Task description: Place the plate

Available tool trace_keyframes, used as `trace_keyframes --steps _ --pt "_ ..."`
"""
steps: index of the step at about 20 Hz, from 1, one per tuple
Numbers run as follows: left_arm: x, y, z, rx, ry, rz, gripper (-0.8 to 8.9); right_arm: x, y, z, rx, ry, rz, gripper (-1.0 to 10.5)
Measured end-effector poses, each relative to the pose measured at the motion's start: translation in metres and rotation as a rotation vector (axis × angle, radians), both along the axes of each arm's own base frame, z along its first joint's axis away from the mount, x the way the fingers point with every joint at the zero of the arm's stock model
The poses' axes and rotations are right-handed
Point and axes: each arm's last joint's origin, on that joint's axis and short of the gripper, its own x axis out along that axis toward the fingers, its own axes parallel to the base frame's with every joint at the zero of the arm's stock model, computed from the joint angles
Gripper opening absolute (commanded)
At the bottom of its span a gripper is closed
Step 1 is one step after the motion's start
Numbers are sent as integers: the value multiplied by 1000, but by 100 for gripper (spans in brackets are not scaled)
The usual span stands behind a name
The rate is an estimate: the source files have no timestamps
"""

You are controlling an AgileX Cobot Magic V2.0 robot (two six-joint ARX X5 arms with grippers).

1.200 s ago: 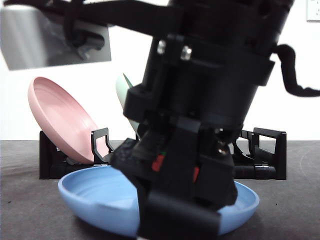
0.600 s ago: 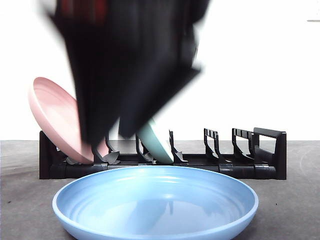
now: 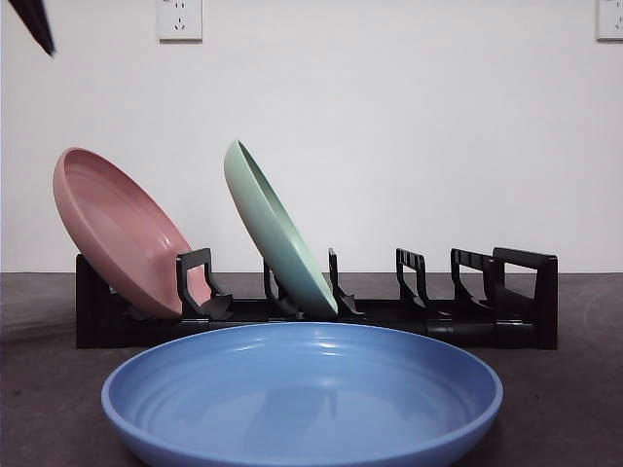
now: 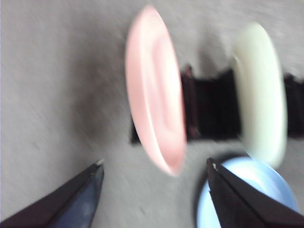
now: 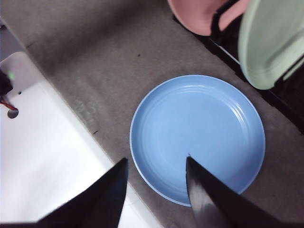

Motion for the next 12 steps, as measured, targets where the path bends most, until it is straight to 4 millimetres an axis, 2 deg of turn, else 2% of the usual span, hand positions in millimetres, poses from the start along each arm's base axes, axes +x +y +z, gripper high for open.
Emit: trace_keyframes --steps 3,6,12 --pt "34 -7 -5 55 38 -1 343 0 -2 0 -2 8 -22 194" --pt "61 -12 -20 83 77 -7 343 0 -2 0 -1 9 -29 194" --pt "90 -19 -43 87 90 -14 329 1 -3 0 -10 -25 -58 194"
